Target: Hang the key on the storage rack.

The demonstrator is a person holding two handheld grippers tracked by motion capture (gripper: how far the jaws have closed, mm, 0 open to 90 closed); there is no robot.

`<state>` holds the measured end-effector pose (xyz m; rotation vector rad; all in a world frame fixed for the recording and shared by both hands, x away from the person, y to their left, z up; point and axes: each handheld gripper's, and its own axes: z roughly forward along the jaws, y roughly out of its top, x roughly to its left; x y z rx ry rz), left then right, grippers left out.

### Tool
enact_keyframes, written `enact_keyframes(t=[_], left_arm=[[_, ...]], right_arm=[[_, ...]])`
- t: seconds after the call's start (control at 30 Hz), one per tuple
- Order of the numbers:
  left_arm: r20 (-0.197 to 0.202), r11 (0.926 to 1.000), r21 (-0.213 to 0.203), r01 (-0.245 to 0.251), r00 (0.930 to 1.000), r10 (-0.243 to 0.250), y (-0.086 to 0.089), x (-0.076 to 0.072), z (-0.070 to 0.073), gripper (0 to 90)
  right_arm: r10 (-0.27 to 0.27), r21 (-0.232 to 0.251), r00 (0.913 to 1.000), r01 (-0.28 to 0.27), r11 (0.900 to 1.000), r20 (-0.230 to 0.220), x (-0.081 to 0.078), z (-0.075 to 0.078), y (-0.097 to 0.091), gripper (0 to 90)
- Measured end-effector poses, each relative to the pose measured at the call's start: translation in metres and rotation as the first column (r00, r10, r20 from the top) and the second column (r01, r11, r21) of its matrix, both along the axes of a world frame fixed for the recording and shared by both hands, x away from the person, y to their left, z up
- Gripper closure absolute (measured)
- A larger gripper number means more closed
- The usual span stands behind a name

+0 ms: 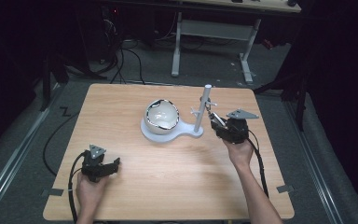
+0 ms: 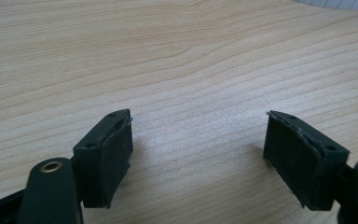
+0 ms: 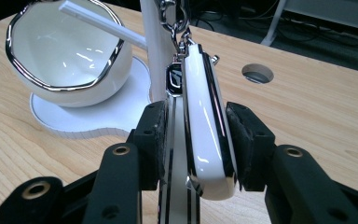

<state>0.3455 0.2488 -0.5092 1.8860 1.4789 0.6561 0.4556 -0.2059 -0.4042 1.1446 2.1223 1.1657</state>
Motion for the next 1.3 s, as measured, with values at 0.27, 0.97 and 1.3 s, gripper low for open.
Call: enact_keyframes(t=[0.27,0.97,1.3], left_arm=[[0.000,1.0000,0.000,0.000,1.0000,0.000,0.000,0.000,0.000,24.1],[0.000,1.0000,0.000,0.000,1.0000,0.000,0.000,0.000,0.000,24.1],[0.000,1.0000,0.000,0.000,1.0000,0.000,0.000,0.000,0.000,24.1]], right_arm=[[0.005,-0.007,0.9999,-0.005,1.0000,-0.012,0.002,-0.004,0.004,59.8],[0.003,-0.017,0.9989,-0.004,0.9998,-0.046,0.010,-0.016,0.013,59.3],[-0.003,-0.003,0.9987,0.003,1.0000,-0.050,0.012,-0.019,0.016,58.8]])
